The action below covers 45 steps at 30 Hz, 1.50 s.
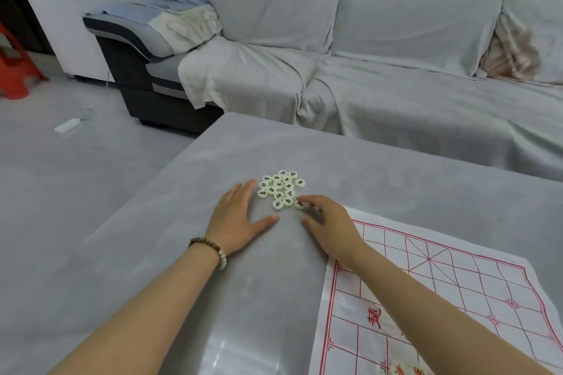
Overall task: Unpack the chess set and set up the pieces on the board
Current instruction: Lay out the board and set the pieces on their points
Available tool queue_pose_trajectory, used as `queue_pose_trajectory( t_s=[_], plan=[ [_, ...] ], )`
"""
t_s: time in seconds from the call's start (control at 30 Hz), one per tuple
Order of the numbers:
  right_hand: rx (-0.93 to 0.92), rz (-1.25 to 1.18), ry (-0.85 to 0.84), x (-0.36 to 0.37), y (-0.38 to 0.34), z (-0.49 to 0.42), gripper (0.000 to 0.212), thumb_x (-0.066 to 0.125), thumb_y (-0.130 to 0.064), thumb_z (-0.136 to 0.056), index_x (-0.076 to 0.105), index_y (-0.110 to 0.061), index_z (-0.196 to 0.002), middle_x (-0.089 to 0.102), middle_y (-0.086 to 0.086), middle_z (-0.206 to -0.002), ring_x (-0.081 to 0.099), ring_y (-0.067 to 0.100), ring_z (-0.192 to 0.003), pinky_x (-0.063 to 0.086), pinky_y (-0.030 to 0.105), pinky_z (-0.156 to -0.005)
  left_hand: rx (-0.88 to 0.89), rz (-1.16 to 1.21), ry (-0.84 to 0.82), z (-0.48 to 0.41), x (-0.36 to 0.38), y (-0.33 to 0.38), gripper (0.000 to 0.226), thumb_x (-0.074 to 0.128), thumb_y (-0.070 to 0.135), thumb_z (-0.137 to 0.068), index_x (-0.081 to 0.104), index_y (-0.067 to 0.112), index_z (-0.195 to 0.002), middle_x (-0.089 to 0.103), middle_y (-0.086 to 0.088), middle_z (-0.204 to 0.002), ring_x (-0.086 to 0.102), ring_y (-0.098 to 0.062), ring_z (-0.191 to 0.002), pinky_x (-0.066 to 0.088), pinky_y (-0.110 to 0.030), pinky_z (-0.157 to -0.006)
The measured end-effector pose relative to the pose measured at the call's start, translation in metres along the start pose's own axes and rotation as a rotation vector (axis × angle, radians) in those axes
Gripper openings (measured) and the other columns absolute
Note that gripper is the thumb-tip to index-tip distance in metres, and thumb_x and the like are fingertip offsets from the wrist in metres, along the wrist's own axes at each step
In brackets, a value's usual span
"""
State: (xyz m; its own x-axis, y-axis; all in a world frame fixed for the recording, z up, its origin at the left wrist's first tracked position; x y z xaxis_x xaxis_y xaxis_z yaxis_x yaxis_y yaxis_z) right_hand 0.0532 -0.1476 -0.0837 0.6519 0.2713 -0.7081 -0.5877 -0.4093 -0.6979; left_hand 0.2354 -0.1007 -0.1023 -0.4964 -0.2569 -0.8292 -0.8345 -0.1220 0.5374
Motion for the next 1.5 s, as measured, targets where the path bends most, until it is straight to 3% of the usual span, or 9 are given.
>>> queue_pose_trajectory(
  t_s=[0.13, 0.23, 0.3, 0.5, 0.8, 0.93, 1.1, 1.27, 1.5],
  plan=[
    [-0.027, -0.027, 0.045, 0.008, 0.004, -0.018, 0.028, 0.064, -0.007, -0.082, 0.067, -0.016, -0.108, 0.06, -0.001, -0.104, 0.053, 0.012, -0.094, 0.032, 0.007, -0.077, 0.025, 0.044, 0.06, -0.006, 0.002, -0.002, 0.075, 0.064, 0.06, -0.073, 0.039, 0.031, -0.138, 0.043, 0.009, -0.141, 0.033, -0.01, -0.133, 0.025, -0.022, -0.106],
    [-0.012, -0.06, 0.02, 0.011, 0.005, -0.03, 0.022, 0.069, -0.011, -0.08, 0.07, -0.017, -0.102, 0.059, -0.006, -0.093, 0.049, 0.005, -0.073, 0.035, 0.003, -0.069, 0.076, 0.124, 0.149, -0.001, -0.003, 0.001, 0.058, 0.07, 0.055, -0.07, 0.054, 0.038, -0.123, 0.06, 0.025, -0.115, 0.051, 0.003, -0.109, 0.039, -0.016, -0.09],
    [-0.023, -0.067, 0.001, 0.013, 0.003, -0.035, 0.022, 0.072, -0.013, -0.079, 0.07, -0.017, -0.101, 0.06, -0.006, -0.091, 0.048, 0.006, -0.069, 0.037, 0.004, -0.066, 0.11, 0.129, 0.162, -0.001, -0.004, 0.004, 0.049, 0.069, 0.054, -0.07, 0.059, 0.039, -0.115, 0.061, 0.027, -0.103, 0.049, 0.006, -0.099, 0.04, -0.017, -0.084],
    [-0.034, -0.041, -0.052, 0.015, 0.0, -0.043, 0.014, 0.073, -0.016, -0.078, 0.065, -0.018, -0.089, 0.053, -0.009, -0.078, 0.044, 0.004, -0.061, 0.037, 0.008, -0.059, 0.168, 0.166, 0.101, -0.003, 0.001, 0.003, 0.033, 0.07, 0.045, -0.075, 0.065, 0.035, -0.106, 0.063, 0.017, -0.102, 0.048, 0.001, -0.095, 0.042, -0.021, -0.084],
    [-0.099, 0.045, -0.121, 0.006, -0.004, -0.036, 0.015, 0.072, -0.023, -0.08, 0.069, -0.019, -0.095, 0.055, -0.002, -0.087, 0.045, 0.006, -0.067, 0.037, 0.018, -0.066, 0.223, 0.179, 0.046, -0.003, 0.0, 0.008, 0.024, 0.069, 0.034, -0.08, 0.07, 0.025, -0.102, 0.066, 0.013, -0.099, 0.051, -0.004, -0.093, 0.038, -0.014, -0.084],
    [-0.048, -0.054, -0.007, -0.022, 0.005, -0.015, 0.011, 0.072, -0.026, -0.08, 0.067, -0.028, -0.089, 0.057, -0.006, -0.085, 0.049, 0.011, -0.071, 0.038, 0.01, -0.065, 0.197, 0.234, 0.006, 0.003, 0.0, 0.016, 0.016, 0.069, 0.025, -0.082, 0.072, 0.025, -0.098, 0.068, 0.011, -0.093, 0.055, -0.009, -0.088, 0.043, -0.02, -0.081],
    [-0.006, -0.036, 0.018, -0.062, 0.022, 0.018, 0.011, 0.07, -0.029, -0.081, 0.067, -0.028, -0.092, 0.061, -0.007, -0.086, 0.051, 0.01, -0.071, 0.039, 0.01, -0.062, 0.094, 0.261, -0.028, 0.008, 0.001, 0.025, 0.03, 0.072, 0.025, -0.079, 0.067, 0.03, -0.109, 0.064, 0.009, -0.094, 0.055, -0.005, -0.083, 0.037, -0.003, -0.073],
    [0.045, 0.003, 0.031, -0.085, 0.039, 0.042, 0.015, 0.068, -0.031, -0.082, 0.066, -0.028, -0.097, 0.061, -0.007, -0.089, 0.053, 0.009, -0.075, 0.041, 0.012, -0.065, 0.13, 0.266, -0.141, 0.006, 0.01, 0.051, 0.038, 0.072, 0.025, -0.079, 0.064, 0.026, -0.116, 0.06, 0.02, -0.086, 0.049, -0.004, -0.069, 0.039, -0.003, -0.069],
    [0.076, -0.009, 0.059, -0.094, 0.059, 0.065, 0.015, 0.067, -0.033, -0.082, 0.064, -0.031, -0.096, 0.06, -0.012, -0.087, 0.052, 0.007, -0.073, 0.04, 0.01, -0.063, 0.097, 0.266, -0.08, 0.008, 0.019, 0.063, 0.033, 0.071, 0.026, -0.08, 0.065, 0.026, -0.112, 0.061, 0.021, -0.088, 0.052, 0.0, -0.073, 0.038, -0.001, -0.067]
  ],
)
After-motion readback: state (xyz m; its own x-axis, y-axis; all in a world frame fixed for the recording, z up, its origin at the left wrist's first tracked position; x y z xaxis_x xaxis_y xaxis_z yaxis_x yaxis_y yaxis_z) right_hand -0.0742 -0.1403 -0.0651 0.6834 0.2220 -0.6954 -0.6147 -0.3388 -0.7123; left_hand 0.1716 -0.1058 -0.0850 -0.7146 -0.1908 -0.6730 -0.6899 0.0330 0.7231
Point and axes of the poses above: each hand's wrist, its own z-axis away from the middle knuckle, its own x-axis out of the palm, y = z × x, the point moved 4 cm from there along -z, towards the middle knuckle
